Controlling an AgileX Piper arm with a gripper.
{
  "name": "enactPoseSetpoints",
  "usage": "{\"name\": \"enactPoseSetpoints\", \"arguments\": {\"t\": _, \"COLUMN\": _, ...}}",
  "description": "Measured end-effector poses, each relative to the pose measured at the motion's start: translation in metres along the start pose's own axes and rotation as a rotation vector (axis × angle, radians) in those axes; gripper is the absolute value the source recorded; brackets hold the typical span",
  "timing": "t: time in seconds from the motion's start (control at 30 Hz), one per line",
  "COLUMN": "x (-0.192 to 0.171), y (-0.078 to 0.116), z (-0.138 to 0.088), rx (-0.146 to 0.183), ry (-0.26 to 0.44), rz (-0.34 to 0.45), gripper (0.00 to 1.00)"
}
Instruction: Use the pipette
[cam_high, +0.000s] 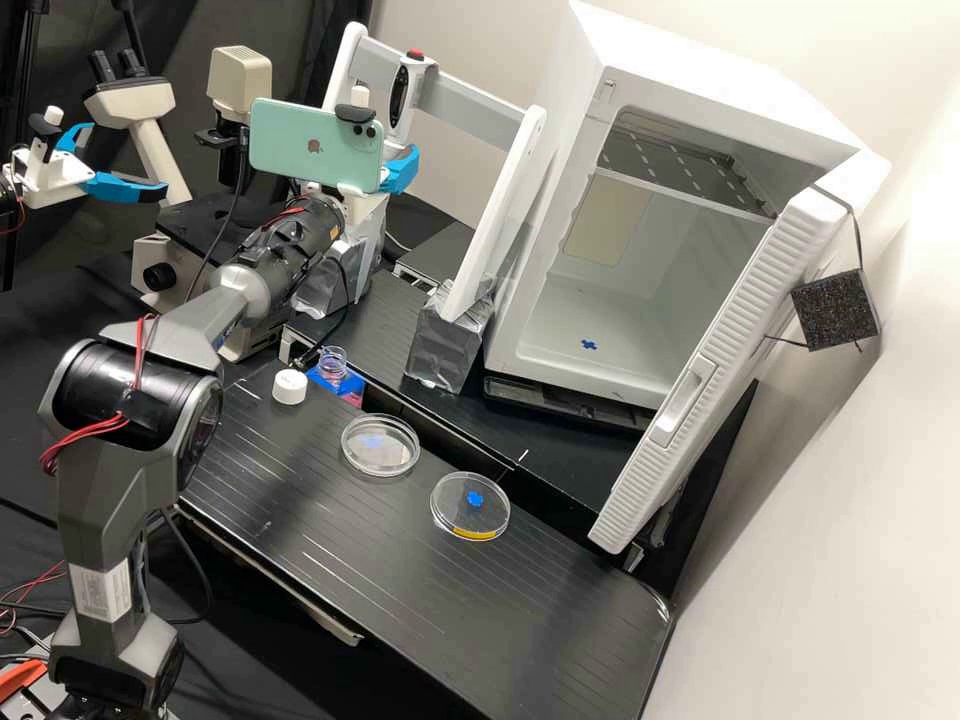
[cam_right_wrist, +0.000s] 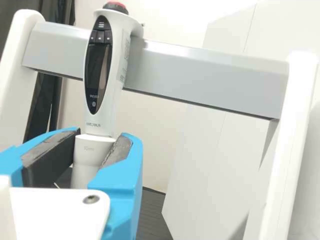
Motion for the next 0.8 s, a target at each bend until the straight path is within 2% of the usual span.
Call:
{"name": "enactPoseSetpoints", "arguments": {"t": 0.27, "x": -0.001, "y": 0.002, "z": -0.001, "rx": 0.008, "ry": 0.002, "rz": 0.002, "gripper": 0.0}}
{"name": "enactPoseSetpoints", "arguments": {"t": 0.47, "x": -0.001, "y": 0.003, "z": 0.002, "rx": 0.082, "ry": -0.026, "rz": 0.012, "gripper": 0.0}}
{"name": "enactPoseSetpoints", "arguments": {"t": 0.67, "x": 0.001, "y": 0.01, "z": -0.003, "rx": 0.109, "ry": -0.02, "rz": 0.035, "gripper": 0.0}}
{"name": "enactPoseSetpoints", "arguments": {"t": 0.8, "x": 0.002, "y": 0.016, "z": -0.003, "rx": 0.111, "ry": -0.019, "rz": 0.052, "gripper": 0.0}}
